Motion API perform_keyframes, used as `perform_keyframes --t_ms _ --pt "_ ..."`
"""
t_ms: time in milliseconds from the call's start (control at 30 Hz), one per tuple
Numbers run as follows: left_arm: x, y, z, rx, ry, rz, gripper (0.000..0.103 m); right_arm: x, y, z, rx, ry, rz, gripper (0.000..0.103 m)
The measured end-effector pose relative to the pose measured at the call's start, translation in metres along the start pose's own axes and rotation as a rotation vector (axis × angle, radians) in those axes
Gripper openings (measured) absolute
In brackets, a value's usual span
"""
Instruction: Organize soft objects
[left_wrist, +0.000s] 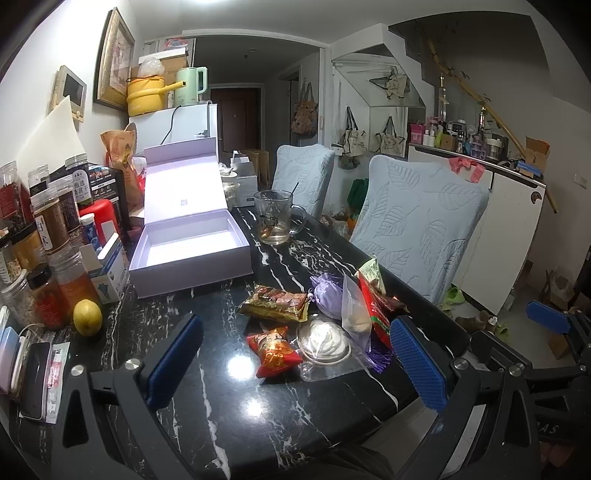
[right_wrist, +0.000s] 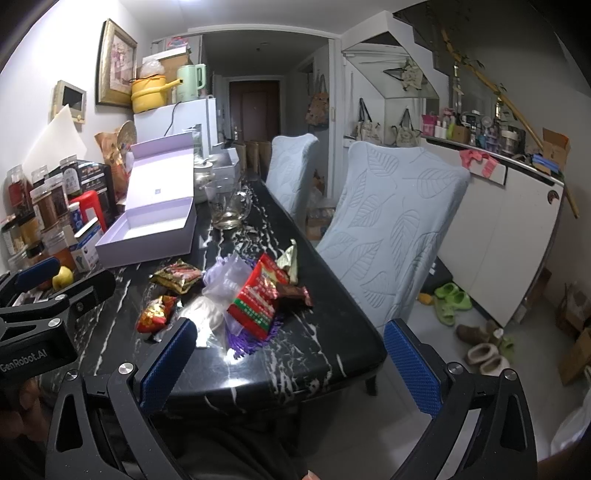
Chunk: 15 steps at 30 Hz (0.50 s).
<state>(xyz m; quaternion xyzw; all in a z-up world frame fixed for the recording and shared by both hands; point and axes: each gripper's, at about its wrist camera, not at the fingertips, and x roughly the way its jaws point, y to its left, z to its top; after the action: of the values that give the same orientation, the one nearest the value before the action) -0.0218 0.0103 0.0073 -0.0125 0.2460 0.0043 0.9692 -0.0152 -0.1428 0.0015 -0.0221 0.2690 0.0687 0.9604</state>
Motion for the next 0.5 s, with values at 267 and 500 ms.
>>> perform_keyframes --t_ms 267,500 --pt "-0.0001 0.0001 -0.0002 0.002 0.003 -0.001 0.103 0.0006 -0.001 0.0007 0.0 0.001 -0.002 0.103" --pt "0.0003 0.0003 -0.0002 0.001 0.003 -0.004 0.103 0.0004 -0.0007 0.0003 0.001 0.001 -0.002 0.103"
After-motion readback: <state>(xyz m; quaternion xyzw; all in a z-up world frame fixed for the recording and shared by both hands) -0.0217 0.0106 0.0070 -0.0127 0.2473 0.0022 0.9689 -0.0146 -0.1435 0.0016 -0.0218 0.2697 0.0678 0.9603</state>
